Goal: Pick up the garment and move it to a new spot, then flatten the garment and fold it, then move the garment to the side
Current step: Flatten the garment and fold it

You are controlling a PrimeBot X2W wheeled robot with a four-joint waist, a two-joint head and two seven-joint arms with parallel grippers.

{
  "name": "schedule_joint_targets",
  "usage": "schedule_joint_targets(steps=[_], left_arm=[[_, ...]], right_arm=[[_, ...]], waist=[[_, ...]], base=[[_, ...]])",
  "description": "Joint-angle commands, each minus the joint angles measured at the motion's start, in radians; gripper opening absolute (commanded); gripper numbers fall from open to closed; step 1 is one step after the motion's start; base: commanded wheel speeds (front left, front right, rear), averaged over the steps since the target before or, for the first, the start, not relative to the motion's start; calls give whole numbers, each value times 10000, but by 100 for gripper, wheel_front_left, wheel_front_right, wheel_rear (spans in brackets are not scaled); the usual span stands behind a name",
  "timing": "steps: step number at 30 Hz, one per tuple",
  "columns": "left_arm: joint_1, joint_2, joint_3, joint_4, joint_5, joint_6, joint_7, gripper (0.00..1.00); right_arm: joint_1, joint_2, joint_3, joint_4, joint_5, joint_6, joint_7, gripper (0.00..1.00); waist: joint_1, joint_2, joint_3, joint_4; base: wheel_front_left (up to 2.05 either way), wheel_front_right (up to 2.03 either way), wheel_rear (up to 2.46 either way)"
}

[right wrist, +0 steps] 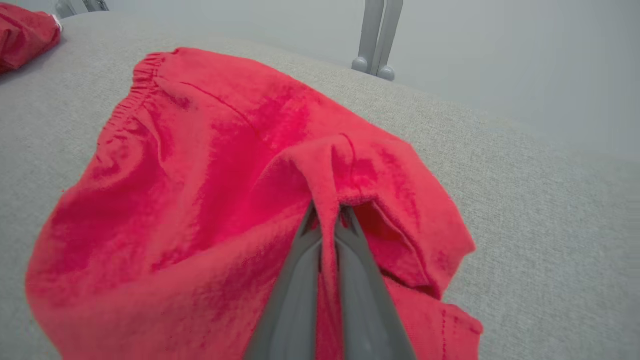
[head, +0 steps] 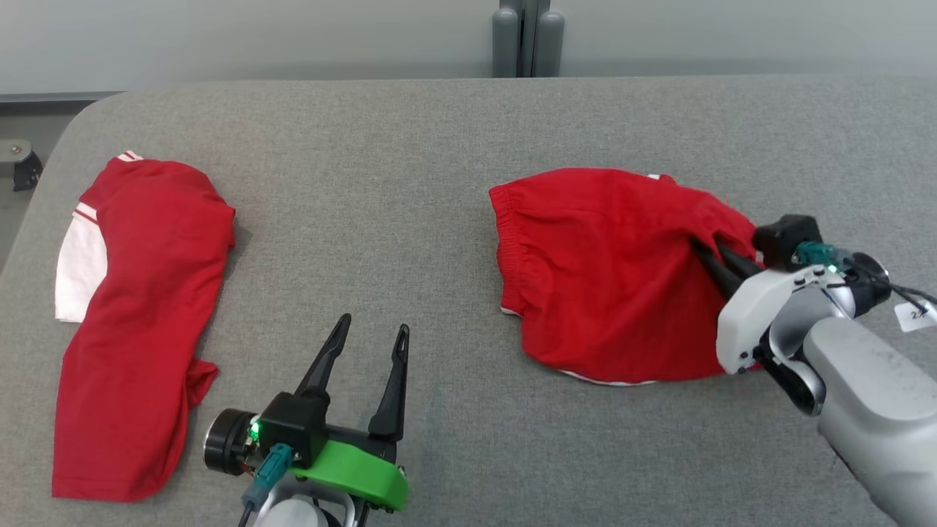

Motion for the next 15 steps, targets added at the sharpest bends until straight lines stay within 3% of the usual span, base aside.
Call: schedule_joint_targets(steps=[1, 15], left_arm=[[-138, 31, -41, -18, -62, -11, -5, 100], [-778, 31, -441, -4, -149, -7, -5, 100]], right_arm=[[-240, -59, -84, 101, 159, -4, 72, 0], [-2405, -432, 156, 2253, 632, -6, 887, 0]], waist=[[0, 0, 230, 153], [0, 0, 1318, 993]], base=[[0, 0, 0], [0, 0, 0]])
